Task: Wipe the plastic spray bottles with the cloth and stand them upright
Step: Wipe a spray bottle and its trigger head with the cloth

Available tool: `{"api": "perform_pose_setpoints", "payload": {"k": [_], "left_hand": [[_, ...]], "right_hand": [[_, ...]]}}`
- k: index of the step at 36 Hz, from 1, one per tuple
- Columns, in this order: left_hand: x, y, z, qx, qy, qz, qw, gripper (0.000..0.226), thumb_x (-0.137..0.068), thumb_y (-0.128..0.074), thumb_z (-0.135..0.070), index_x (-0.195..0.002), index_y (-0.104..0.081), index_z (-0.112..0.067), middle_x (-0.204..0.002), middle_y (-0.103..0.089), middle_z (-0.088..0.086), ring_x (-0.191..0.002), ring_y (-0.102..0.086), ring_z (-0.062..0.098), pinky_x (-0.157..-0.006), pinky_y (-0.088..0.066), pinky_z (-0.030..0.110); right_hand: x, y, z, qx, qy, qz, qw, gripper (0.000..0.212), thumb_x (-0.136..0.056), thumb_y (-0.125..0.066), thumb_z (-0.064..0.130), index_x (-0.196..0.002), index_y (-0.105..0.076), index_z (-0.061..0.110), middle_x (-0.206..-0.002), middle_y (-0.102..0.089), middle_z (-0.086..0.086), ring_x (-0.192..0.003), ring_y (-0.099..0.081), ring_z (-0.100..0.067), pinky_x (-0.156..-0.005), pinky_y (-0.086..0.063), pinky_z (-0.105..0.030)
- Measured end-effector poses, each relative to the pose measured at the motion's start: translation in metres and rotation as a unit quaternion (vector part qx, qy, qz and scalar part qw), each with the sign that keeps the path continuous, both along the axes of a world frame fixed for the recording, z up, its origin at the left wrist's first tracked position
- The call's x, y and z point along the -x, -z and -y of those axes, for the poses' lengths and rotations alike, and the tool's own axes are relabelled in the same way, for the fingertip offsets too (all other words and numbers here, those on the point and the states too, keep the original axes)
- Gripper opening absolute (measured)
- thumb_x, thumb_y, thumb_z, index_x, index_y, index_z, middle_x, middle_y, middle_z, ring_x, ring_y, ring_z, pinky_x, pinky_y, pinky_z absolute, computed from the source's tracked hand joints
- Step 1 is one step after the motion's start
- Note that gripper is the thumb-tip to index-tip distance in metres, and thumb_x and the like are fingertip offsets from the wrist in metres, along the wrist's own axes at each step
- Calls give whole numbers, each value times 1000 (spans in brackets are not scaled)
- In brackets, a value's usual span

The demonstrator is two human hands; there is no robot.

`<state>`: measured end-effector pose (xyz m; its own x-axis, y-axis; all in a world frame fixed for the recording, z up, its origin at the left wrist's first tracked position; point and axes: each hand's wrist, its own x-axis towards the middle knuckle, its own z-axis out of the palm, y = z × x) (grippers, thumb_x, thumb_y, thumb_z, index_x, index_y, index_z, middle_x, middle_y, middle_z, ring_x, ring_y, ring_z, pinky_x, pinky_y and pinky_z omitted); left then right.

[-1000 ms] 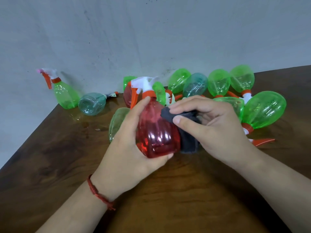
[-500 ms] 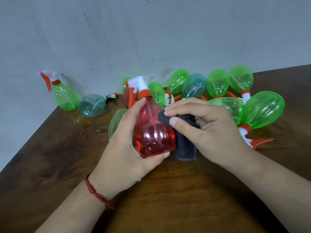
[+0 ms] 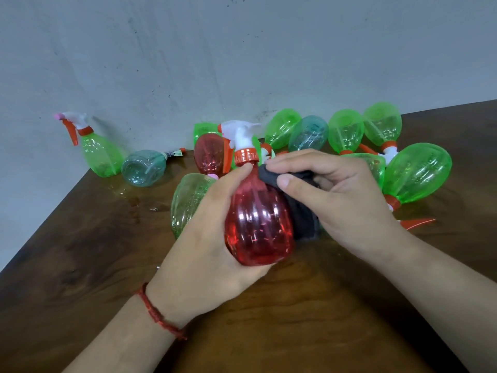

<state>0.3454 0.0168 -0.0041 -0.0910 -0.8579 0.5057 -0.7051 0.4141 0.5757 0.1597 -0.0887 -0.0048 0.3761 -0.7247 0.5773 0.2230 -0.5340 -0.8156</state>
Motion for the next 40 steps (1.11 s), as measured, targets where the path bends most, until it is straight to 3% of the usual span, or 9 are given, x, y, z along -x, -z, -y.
{"api": "perform_pose_setpoints", "payload": {"k": [4,10,15,24,28,30,32,36,40], "left_hand": [[-15,6,0,17,-38,-40,998,119,-69,-99,-43,-164,-31,-25,-157,-46,-15,-146,-52,13,-116,-50,40],[-21,-2,3,38,-106,-79,990,118,-68,-99,-40,-164,-31,-31,-155,-47,-20,-142,-51,-1,-112,-50,21],[-24,1,4,29,-108,-90,990,118,-68,-96,-45,-164,-29,-34,-157,-45,-19,-144,-51,3,-114,-52,35],[-24,4,-2,-13,-13,-22,1000,120,-70,-101,-37,-166,-28,-29,-161,-44,-9,-148,-50,22,-116,-51,44],[-12,-11,9,-27,28,91,995,95,-74,-94,-57,-148,-55,-12,-140,-65,5,-131,-65,27,-119,-46,40],[0,-12,10,-42,27,7,999,63,-94,-80,-14,-148,-50,-3,-136,-65,11,-142,-57,35,-119,-44,38],[2,-4,-2,-5,95,-42,995,87,-77,-79,24,-149,-44,-9,-143,-63,-1,-142,-56,22,-117,-46,29],[-21,2,-3,-30,69,-23,997,124,-64,-102,-29,-164,-29,-26,-158,-42,-24,-150,-47,10,-119,-45,27],[-8,-22,20,-43,61,80,994,75,-103,-72,-23,-164,-31,-7,-168,-40,5,-151,-47,23,-117,-44,27]], "right_hand": [[0,5,0,30,-5,-23,999,22,-92,-77,-3,-106,-82,13,-112,-80,-2,-114,-73,-23,-104,-56,-43],[-3,10,-7,43,-40,-36,998,24,-89,-78,-10,-104,-83,9,-112,-78,-2,-115,-73,-24,-101,-57,-37],[-6,15,-8,61,-20,-49,997,23,-91,-77,-8,-105,-83,8,-113,-78,0,-116,-72,-23,-101,-56,-35],[-4,6,1,18,11,-16,1000,24,-93,-76,-3,-108,-81,15,-114,-80,1,-118,-72,-19,-109,-53,-41],[-3,0,2,-66,-23,29,997,23,-93,-72,-4,-110,-80,10,-113,-81,-5,-113,-74,-17,-99,-56,-26],[-2,-2,1,-125,-49,58,989,21,-94,-70,1,-111,-79,9,-112,-81,-9,-110,-75,-22,-96,-59,-31],[-1,-5,0,-157,-65,81,982,21,-93,-71,4,-112,-79,8,-113,-80,-13,-107,-75,-24,-97,-60,-36],[-1,-7,-2,-127,-37,73,988,21,-95,-70,0,-111,-79,11,-110,-80,-10,-102,-75,-21,-93,-60,-35],[1,-6,-3,-70,-16,46,996,22,-96,-70,-5,-110,-78,10,-109,-80,-5,-105,-75,-19,-96,-59,-34]]}}
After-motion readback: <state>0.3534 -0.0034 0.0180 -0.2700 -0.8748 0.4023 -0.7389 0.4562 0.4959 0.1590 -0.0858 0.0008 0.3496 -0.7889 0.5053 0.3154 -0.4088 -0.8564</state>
